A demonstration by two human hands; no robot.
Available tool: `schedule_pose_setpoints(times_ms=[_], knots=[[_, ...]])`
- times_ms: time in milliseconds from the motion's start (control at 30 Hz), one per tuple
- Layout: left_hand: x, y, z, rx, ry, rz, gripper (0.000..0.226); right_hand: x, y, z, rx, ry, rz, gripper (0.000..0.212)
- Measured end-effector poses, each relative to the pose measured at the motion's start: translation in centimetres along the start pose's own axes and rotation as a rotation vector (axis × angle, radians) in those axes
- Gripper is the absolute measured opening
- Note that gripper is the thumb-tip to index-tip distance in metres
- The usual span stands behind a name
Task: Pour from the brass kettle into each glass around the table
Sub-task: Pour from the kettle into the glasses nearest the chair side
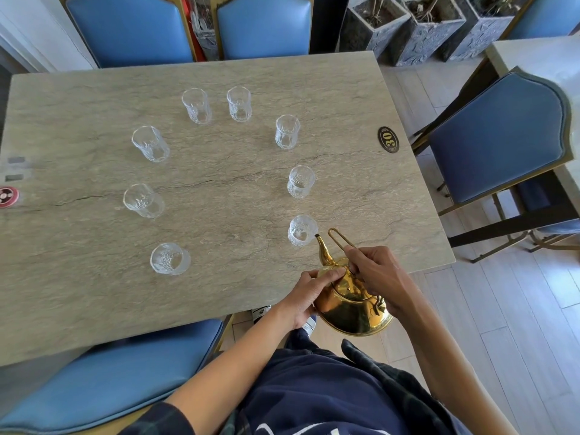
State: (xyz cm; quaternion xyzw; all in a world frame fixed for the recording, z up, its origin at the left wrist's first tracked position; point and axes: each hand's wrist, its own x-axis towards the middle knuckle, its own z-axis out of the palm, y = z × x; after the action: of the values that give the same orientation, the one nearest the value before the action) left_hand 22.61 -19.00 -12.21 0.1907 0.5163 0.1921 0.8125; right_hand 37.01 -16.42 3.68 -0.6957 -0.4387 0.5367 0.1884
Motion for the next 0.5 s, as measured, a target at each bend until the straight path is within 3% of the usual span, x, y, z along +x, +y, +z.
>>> schedule_pose_setpoints(times_ms=[133,333,500], knots=[[-0.13,0.11,0.06,0.011,-0.009,0.016,0.104,-0.02,0.01,0.0,0.011,0.007,0.01,0.046],[0.08,-0.1,-0.04,0.025,-0.008,0.012,0.121,-0.04,0.0,0.07,-0.003,0.0,0.011,0.044],[0.21,-0.24,-0.17,0.029,-0.006,0.013,0.119,-0.08,-0.07,0.02,-0.013,0.001,0.005,0.045]])
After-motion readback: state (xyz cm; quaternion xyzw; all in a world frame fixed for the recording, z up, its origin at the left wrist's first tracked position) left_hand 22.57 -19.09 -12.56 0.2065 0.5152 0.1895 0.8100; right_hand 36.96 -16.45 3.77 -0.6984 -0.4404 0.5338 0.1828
